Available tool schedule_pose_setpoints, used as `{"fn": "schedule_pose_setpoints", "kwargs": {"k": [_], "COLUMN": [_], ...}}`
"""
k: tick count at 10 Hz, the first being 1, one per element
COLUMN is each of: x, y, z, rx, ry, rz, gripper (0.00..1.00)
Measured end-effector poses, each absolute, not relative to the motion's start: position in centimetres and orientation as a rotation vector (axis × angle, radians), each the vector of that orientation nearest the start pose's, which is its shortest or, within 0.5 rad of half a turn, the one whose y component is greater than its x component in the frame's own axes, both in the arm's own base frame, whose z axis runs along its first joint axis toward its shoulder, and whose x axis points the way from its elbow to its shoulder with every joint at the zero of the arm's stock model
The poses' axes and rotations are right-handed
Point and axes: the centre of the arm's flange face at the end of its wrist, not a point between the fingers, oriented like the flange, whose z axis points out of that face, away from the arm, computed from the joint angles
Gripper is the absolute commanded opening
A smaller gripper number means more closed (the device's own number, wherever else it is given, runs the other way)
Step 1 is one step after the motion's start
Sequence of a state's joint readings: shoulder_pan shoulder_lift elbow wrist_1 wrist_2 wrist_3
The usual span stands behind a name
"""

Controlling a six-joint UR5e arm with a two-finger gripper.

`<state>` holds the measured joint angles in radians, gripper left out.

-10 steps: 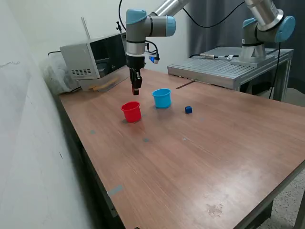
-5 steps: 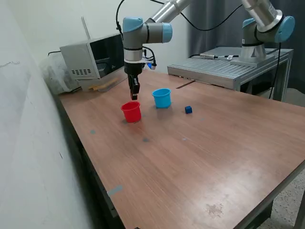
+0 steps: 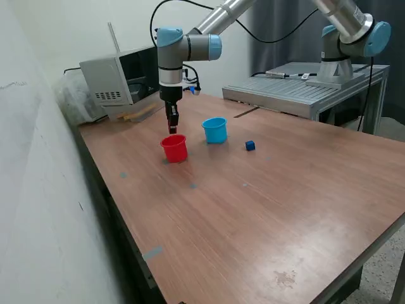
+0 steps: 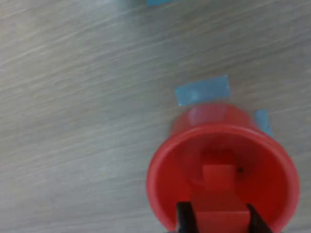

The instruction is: Place red objects in the red bin, and blue objects in the blue bin.

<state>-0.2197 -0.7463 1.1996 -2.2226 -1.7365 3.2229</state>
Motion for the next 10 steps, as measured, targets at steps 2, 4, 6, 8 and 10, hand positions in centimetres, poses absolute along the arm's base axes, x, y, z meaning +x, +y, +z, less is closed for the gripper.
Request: {"fn": "schedule_pose_setpoints", "kwargs": {"k": [2, 4, 6, 8, 10], "x": [-78.9, -78.9, -78.8, -78.8, -78.6], "y": [6.4, 6.6, 6.3, 5.6, 4.2], "z": [20.1, 19.8, 19.5, 19.2, 19.5], "rx": [-1.817, -1.813, -1.812, -1.818, -1.836], "ry": [2.535, 2.536, 2.533, 2.526, 2.512], "rz": [0.404, 0.398, 0.390, 0.382, 0.377], "gripper": [1.00, 1.00, 1.00, 1.00, 1.00]}}
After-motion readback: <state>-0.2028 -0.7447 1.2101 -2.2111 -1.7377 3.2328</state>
